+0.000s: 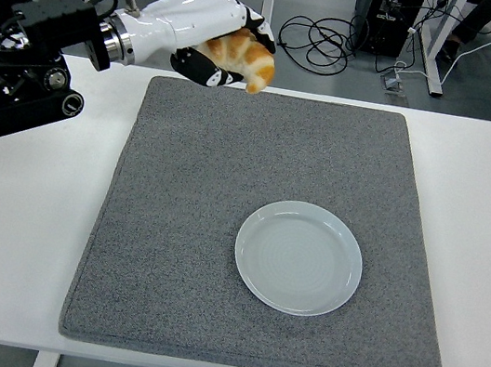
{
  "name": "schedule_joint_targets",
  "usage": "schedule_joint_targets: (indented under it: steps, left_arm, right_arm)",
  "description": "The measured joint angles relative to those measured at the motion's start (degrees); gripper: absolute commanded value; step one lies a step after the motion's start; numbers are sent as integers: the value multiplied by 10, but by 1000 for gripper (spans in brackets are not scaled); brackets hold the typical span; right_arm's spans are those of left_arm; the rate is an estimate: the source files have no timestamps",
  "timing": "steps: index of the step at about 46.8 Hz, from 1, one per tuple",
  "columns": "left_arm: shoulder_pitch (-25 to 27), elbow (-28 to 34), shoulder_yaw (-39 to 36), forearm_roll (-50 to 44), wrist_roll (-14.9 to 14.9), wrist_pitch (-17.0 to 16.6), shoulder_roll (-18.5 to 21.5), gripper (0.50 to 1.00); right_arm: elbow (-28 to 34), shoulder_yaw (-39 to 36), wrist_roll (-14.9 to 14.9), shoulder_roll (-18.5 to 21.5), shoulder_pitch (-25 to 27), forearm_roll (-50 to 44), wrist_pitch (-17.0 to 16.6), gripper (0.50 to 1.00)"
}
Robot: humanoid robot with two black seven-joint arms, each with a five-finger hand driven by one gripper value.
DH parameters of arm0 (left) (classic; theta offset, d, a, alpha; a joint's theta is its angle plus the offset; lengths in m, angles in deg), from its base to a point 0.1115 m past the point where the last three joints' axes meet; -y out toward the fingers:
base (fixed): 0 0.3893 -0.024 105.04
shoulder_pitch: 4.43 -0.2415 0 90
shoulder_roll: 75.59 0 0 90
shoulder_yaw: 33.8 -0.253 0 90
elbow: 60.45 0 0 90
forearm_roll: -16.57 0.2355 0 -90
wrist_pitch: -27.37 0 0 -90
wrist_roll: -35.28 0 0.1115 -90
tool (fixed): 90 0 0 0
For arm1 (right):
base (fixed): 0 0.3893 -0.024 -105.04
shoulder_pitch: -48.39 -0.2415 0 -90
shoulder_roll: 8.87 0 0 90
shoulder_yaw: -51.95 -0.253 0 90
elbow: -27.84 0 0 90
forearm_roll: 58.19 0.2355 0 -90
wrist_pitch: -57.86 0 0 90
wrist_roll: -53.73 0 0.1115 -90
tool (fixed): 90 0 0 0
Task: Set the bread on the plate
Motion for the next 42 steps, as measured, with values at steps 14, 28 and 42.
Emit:
schedule_joint_targets:
  steps: [14,28,42]
  left_arm:
    - [20,-54,-5,2,0,4,-113,500]
    - [53,-105,-42,0,1,9,-224,500]
    - [56,-117,-56,0,0,24,-244,500]
  right_arm:
    - [0,0,0,0,0,0,0,1000]
    - [0,0,0,0,0,0,0,1000]
    - [0,0,0,0,0,0,0,1000]
